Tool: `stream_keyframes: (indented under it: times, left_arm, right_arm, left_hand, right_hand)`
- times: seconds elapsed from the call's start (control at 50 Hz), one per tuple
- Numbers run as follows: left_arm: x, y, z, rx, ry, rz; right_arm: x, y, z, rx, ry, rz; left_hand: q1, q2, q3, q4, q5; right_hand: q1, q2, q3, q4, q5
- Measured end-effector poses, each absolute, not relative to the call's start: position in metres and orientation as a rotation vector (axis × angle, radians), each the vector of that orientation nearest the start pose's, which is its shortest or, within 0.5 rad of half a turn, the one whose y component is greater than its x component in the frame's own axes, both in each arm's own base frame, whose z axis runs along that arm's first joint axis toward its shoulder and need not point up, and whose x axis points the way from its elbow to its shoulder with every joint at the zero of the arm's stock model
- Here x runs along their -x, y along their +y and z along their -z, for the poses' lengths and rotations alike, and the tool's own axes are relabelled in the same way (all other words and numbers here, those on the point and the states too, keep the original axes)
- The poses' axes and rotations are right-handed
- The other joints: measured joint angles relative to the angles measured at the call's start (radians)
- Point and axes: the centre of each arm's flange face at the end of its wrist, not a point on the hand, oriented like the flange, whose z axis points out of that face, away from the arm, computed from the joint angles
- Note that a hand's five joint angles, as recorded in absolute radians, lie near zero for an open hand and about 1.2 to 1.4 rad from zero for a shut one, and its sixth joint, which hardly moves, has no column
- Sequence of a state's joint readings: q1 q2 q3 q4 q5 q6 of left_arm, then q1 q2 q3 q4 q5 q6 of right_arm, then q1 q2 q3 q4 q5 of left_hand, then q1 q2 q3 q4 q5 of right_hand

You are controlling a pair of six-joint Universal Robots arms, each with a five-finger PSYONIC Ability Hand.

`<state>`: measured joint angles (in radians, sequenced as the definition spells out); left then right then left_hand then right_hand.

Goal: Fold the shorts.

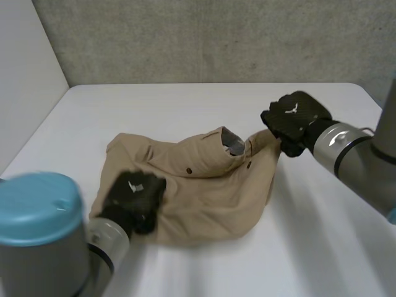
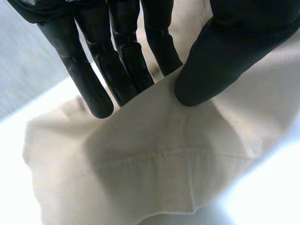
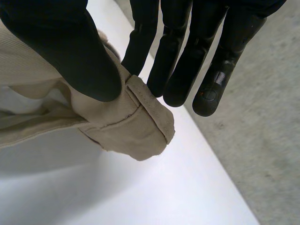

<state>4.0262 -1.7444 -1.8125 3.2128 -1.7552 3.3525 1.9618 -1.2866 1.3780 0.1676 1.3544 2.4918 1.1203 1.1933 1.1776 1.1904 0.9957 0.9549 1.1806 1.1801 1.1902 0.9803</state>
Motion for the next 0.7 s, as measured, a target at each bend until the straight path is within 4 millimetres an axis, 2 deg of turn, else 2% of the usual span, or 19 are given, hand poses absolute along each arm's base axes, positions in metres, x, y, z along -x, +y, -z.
stream_keyframes:
  times: [0.04, 0.08, 0.1, 0.14, 0.16, 0.18, 0.22, 0.28, 0.3, 0.32, 0.34, 0.38, 0.44, 0.5, 0.52, 0.58, 0.64, 0.68, 0.7]
  left_arm:
    - [0.272, -0.154, -0.215, -0.972, 2.423, 1.963]
    - [0.267, -0.151, -0.255, -0.91, 2.323, 2.127]
    - [0.265, -0.149, -0.268, -0.888, 2.289, 2.18]
    - [0.259, -0.144, -0.3, -0.825, 2.2, 2.315]
    - [0.253, -0.14, -0.323, -0.773, 2.131, 2.41]
    - [0.247, -0.136, -0.342, -0.727, 2.069, 2.488]
    - [0.237, -0.13, -0.372, -0.646, 1.967, 2.601]
    - [0.223, -0.124, -0.406, -0.53, 1.83, 2.72]
    - [0.223, -0.124, -0.406, -0.53, 1.83, 2.72]
    - [0.217, -0.125, -0.421, -0.473, 1.771, 2.756]
    - [0.214, -0.129, -0.426, -0.444, 1.747, 2.763]
    - [0.214, -0.136, -0.428, -0.424, 1.743, 2.752]
    - [0.219, -0.153, -0.417, -0.436, 1.797, 2.694]
    - [0.231, -0.178, -0.39, -0.48, 1.911, 2.583]
    - [0.234, -0.184, -0.382, -0.493, 1.941, 2.553]
    - [0.248, -0.218, -0.341, -0.541, 2.076, 2.399]
    - [0.254, -0.247, -0.313, -0.541, 2.14, 2.305]
    - [0.256, -0.264, -0.298, -0.531, 2.163, 2.264]
    - [0.258, -0.282, -0.284, -0.517, 2.18, 2.23]
  right_arm:
    - [-0.27, -0.259, -0.269, 1.402, 2.026, 1.932]
    - [-0.266, -0.25, -0.289, 1.393, 2.002, 1.966]
    - [-0.264, -0.246, -0.296, 1.391, 1.992, 1.976]
    - [-0.261, -0.238, -0.316, 1.379, 1.958, 2.016]
    - [-0.258, -0.232, -0.33, 1.369, 1.928, 2.049]
    - [-0.257, -0.23, -0.335, 1.365, 1.919, 2.06]
    - [-0.253, -0.22, -0.363, 1.332, 1.85, 2.139]
    - [-0.248, -0.211, -0.392, 1.281, 1.774, 2.226]
    - [-0.248, -0.211, -0.392, 1.281, 1.774, 2.226]
    - [-0.246, -0.206, -0.411, 1.236, 1.721, 2.282]
    - [-0.245, -0.205, -0.419, 1.213, 1.696, 2.305]
    - [-0.243, -0.203, -0.43, 1.178, 1.662, 2.336]
    - [-0.244, -0.204, -0.435, 1.157, 1.644, 2.349]
    - [-0.247, -0.213, -0.429, 1.154, 1.665, 2.321]
    - [-0.249, -0.217, -0.425, 1.157, 1.679, 2.305]
    - [-0.257, -0.238, -0.402, 1.176, 1.753, 2.221]
    - [-0.269, -0.265, -0.372, 1.193, 1.835, 2.129]
    - [-0.272, -0.273, -0.363, 1.194, 1.857, 2.111]
    - [-0.276, -0.283, -0.354, 1.191, 1.882, 2.096]
  left_hand:
    - [0.0, 0.0, 0.0, 0.003, 0.0]
    - [0.0, 0.002, 0.008, 0.007, 0.003]
    - [0.0, 0.002, 0.008, 0.007, 0.003]
    - [0.0, 0.003, 0.01, 0.007, 0.004]
    - [0.0, 0.003, 0.01, 0.007, 0.004]
    - [0.0, 0.003, 0.01, 0.007, 0.004]
    - [0.0, 0.003, 0.01, 0.007, 0.004]
    - [0.0, 0.003, 0.01, 0.008, 0.004]
    - [0.0, 0.003, 0.01, 0.008, 0.004]
    - [0.0, 0.003, 0.01, 0.008, 0.004]
    - [0.0, 0.004, 0.01, 0.008, 0.006]
    - [0.0, 0.004, 0.01, 0.008, 0.006]
    - [0.0, 0.004, 0.01, 0.008, 0.006]
    - [0.0, 0.004, 0.011, 0.008, 0.006]
    - [0.0, 0.004, 0.011, 0.008, 0.006]
    - [0.0, 0.005, 0.015, 0.008, 0.006]
    - [0.0, 0.005, 0.015, 0.008, 0.006]
    - [0.0, 0.005, 0.015, 0.008, 0.006]
    - [0.0, 0.005, 0.015, 0.008, 0.006]
  right_hand:
    - [0.0, 0.0, 0.0, 0.0, 0.0]
    - [0.0, 0.0, 0.0, 0.0, 0.0]
    - [0.0, 0.0, 0.0, 0.0, 0.0]
    - [0.0, 0.0, 0.0, 0.0, 0.0]
    - [0.0, 0.0, 0.0, 0.001, 0.0]
    - [0.0, 0.0, 0.0, 0.001, 0.0]
    - [0.013, 0.0, 0.0, 0.001, 0.0]
    - [0.014, 0.0, 0.0, 0.001, 0.0]
    - [0.014, 0.0, 0.0, 0.001, 0.0]
    - [0.014, 0.0, 0.0, 0.001, 0.0]
    - [0.014, 0.0, 0.0, 0.001, 0.0]
    - [0.014, 0.0, 0.0, 0.001, 0.0]
    - [0.014, 0.0, 0.0, 0.001, 0.0]
    - [0.014, 0.0, 0.0, 0.001, 0.0]
    - [0.014, 0.0, 0.0, 0.001, 0.0]
    - [0.016, 0.0, 0.0, 0.001, 0.0]
    - [0.023, 0.0, 0.0, 0.001, 0.0]
    - [0.023, 0.0, 0.0, 0.001, 0.0]
    - [0.023, 0.0, 0.0, 0.001, 0.0]
